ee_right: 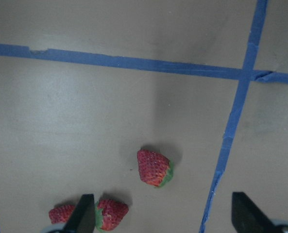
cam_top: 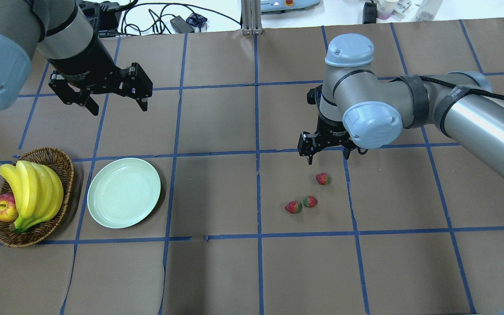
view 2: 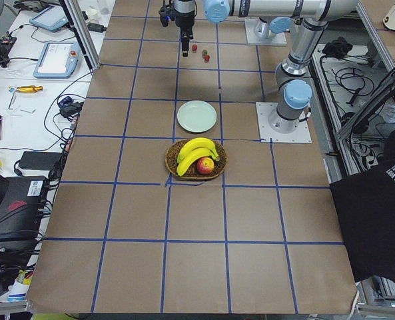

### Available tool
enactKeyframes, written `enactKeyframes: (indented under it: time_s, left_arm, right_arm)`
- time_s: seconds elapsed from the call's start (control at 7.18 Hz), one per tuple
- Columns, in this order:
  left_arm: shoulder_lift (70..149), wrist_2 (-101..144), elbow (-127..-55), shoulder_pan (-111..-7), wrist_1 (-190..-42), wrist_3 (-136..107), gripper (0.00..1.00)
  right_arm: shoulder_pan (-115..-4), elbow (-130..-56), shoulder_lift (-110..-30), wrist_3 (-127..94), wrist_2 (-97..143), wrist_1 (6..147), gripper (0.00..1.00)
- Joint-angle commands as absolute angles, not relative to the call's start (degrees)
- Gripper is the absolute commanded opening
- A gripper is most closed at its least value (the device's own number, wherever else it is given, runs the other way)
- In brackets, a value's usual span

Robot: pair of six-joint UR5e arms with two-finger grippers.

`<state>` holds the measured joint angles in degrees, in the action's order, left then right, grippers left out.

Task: Collect all strawberries into plate
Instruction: 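Lower the right gripper over the three strawberries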

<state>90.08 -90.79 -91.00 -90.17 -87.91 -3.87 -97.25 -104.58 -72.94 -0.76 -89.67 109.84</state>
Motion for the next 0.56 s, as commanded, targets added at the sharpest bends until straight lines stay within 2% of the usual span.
enactKeyframes:
  time_s: [0.0, 0.42]
  left_arm:
    - [90.1, -90.8, -91.0, -90.2, -87.9, -3.9, 1.00]
    - [90.1, -90.8, -91.1, -90.2, -87.9, -3.9, 1.00]
  right_arm:
    - [-97.3, -106.1, -71.5, -0.4, -89.5, 110.7, 1.00]
    - [-97.3, -113.8, -70.7, -0.3, -89.6, 119.9, 1.00]
